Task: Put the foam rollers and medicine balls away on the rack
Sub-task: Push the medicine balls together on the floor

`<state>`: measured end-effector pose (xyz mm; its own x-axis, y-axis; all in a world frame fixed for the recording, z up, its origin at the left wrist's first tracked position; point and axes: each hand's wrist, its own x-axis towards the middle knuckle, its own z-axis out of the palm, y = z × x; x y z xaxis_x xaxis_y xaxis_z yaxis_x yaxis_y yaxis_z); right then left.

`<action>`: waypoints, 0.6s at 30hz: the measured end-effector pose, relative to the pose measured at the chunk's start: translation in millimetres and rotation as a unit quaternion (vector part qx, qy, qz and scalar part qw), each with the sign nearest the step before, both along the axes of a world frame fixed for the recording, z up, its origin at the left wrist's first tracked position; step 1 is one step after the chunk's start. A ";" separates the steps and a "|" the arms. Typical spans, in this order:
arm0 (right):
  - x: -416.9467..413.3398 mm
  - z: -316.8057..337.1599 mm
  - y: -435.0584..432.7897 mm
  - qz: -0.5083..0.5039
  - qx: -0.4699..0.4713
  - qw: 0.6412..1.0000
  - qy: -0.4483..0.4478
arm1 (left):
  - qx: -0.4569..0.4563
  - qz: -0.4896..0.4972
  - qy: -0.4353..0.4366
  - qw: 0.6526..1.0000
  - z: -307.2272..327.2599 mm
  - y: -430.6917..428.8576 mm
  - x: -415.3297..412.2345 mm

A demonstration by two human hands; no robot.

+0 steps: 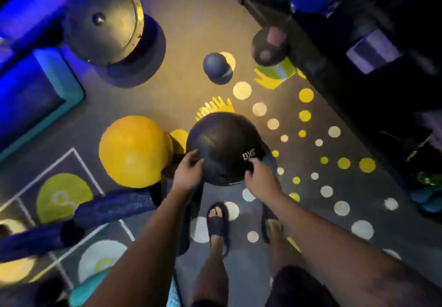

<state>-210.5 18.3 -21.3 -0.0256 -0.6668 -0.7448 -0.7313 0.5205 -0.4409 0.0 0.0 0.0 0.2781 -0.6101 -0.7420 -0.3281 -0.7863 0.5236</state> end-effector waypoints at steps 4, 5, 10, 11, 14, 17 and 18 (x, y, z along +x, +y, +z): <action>4.3 -91.2 -14.5 0.094 -0.051 0.994 0.025 | 0.011 0.004 -0.019 1.000 -84.0 -21.4 -18.1; 7.0 -113.7 -16.5 0.143 -0.067 0.987 0.030 | 0.010 0.014 -0.040 0.999 -106.7 -23.1 -20.5; 8.1 -184.7 -6.8 0.304 -0.220 0.924 0.066 | 0.067 0.085 -0.235 0.966 -181.5 -16.7 -30.1; 4.9 -193.4 -8.0 0.311 -0.231 0.920 0.066 | 0.079 0.119 -0.217 0.966 -187.7 -16.6 -36.6; -13.5 -202.9 -31.9 0.323 -0.242 0.914 0.051 | 0.073 0.119 -0.163 0.977 -186.9 -29.6 -59.6; -46.3 -198.8 -86.3 0.244 -0.170 0.952 0.077 | 0.059 0.004 -0.167 0.984 -171.9 -68.7 -78.4; -57.6 -193.8 -106.7 0.188 -0.121 0.970 0.100 | 0.034 -0.054 -0.171 0.983 -165.8 -81.9 -82.7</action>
